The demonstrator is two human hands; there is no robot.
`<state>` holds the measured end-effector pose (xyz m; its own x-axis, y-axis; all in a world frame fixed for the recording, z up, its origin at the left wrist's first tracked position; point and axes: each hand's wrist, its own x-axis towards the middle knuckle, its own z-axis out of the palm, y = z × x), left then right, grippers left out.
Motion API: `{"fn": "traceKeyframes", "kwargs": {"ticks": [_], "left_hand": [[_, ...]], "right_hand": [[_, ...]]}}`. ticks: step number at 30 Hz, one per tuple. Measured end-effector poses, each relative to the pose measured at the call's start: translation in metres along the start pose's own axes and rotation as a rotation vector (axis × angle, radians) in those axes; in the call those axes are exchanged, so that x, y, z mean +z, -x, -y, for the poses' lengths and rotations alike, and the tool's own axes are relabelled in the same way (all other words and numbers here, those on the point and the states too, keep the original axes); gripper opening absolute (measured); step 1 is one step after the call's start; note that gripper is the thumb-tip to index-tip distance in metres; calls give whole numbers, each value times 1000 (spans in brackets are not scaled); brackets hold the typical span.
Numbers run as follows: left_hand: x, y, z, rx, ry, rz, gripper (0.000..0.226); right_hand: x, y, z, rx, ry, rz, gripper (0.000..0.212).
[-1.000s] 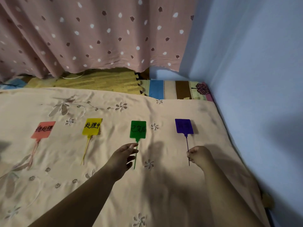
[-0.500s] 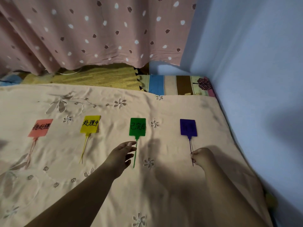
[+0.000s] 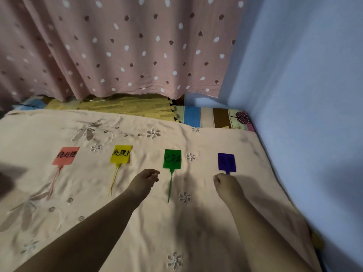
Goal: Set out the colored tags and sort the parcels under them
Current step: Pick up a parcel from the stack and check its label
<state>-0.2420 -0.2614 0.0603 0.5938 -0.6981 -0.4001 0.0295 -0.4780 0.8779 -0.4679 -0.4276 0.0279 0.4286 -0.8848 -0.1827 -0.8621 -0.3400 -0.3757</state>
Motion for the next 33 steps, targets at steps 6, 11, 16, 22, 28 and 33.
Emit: {"fn": "traceKeyframes", "kwargs": {"ticks": [6,11,16,22,28,33], "left_hand": [[-51,11,-57,240,-450,-155,28],[-96,41,-108,309,-620,-220,41],[-145,61,-141,457,-733,-335,44],[-207,87,-152,486,-763,-389,42],[-279,114,-120,444,-738,-427,40],[-353,144,-85,387,-796,-427,43]], "right_hand": [[-51,-1,101,-251,45,-5,39],[-93,15,169,-480,30,-129,45],[-126,30,212,-526,104,-115,49],[-143,47,250,-478,104,-109,48],[-127,86,305,-429,131,-147,54],[-85,123,370,-422,139,-163,65]]}}
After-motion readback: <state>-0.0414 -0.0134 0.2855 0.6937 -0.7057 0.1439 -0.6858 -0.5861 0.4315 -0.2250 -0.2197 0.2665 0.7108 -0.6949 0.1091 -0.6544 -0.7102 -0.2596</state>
